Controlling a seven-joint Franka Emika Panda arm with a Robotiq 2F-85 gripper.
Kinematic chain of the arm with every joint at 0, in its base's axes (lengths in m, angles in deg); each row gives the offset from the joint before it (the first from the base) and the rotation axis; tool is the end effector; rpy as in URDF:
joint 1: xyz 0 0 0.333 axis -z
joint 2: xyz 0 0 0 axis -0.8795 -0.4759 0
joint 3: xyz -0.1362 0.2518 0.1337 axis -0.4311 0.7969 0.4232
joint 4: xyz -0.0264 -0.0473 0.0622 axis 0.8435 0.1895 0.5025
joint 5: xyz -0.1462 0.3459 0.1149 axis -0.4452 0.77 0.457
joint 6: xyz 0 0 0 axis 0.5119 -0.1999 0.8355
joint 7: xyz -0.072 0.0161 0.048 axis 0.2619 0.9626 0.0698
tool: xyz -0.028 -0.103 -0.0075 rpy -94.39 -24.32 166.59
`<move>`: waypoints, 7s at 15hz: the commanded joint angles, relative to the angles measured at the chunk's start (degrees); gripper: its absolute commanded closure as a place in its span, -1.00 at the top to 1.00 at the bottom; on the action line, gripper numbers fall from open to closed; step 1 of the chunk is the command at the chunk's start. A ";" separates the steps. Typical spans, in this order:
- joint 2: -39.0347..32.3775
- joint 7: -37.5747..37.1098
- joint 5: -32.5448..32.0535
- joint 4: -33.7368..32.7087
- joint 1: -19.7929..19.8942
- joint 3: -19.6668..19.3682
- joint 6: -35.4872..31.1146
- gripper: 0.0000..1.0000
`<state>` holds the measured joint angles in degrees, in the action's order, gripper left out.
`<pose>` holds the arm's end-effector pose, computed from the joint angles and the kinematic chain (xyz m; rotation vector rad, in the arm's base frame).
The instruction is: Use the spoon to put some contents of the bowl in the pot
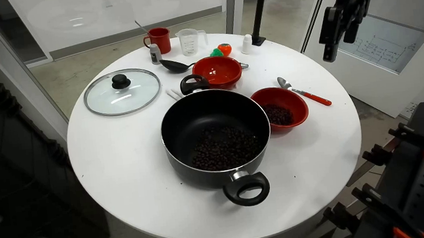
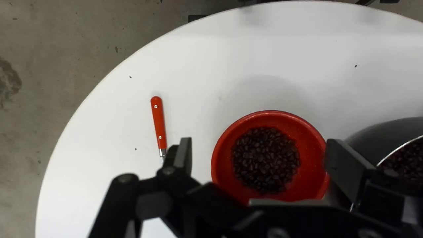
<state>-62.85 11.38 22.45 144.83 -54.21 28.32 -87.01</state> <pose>0.4157 -0.0963 0.2632 3.0112 0.0024 -0.2712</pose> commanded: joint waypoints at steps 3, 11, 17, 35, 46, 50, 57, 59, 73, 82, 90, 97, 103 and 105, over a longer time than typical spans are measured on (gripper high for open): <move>-4.44 -5.31 -7.14 -0.13 -1.81 0.77 -4.09 1.00; -6.74 -3.50 -3.40 -1.19 2.32 -4.34 -5.36 1.00; -12.91 -3.79 -11.05 -5.32 4.37 -8.26 -4.92 1.00; -21.54 -10.59 -30.40 -7.00 -4.92 -20.48 -28.84 1.00; -27.57 -15.08 -33.76 -7.28 -1.85 -18.65 -35.46 1.00; -31.49 -15.63 -34.23 -10.01 -1.10 -17.71 -34.48 1.00; -34.04 -1.43 -25.13 -9.90 7.77 -9.78 -34.72 1.00; -34.26 4.22 -20.61 -9.98 10.30 -7.46 -34.35 1.00; -38.09 16.87 -9.75 -13.46 10.76 -5.89 -32.75 1.00; -40.20 19.72 -5.88 -14.50 14.89 -1.40 -29.00 1.00; -40.20 24.53 -0.14 -14.80 21.18 3.16 -27.60 0.86; -40.34 24.59 1.44 -15.35 22.56 3.85 -27.84 -0.08; -39.93 23.98 1.97 -15.43 22.00 3.83 -27.85 -0.98; -39.73 23.74 2.26 -15.49 21.90 3.85 -27.61 -0.90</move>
<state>-102.79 33.85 22.64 130.05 -32.47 31.58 -115.90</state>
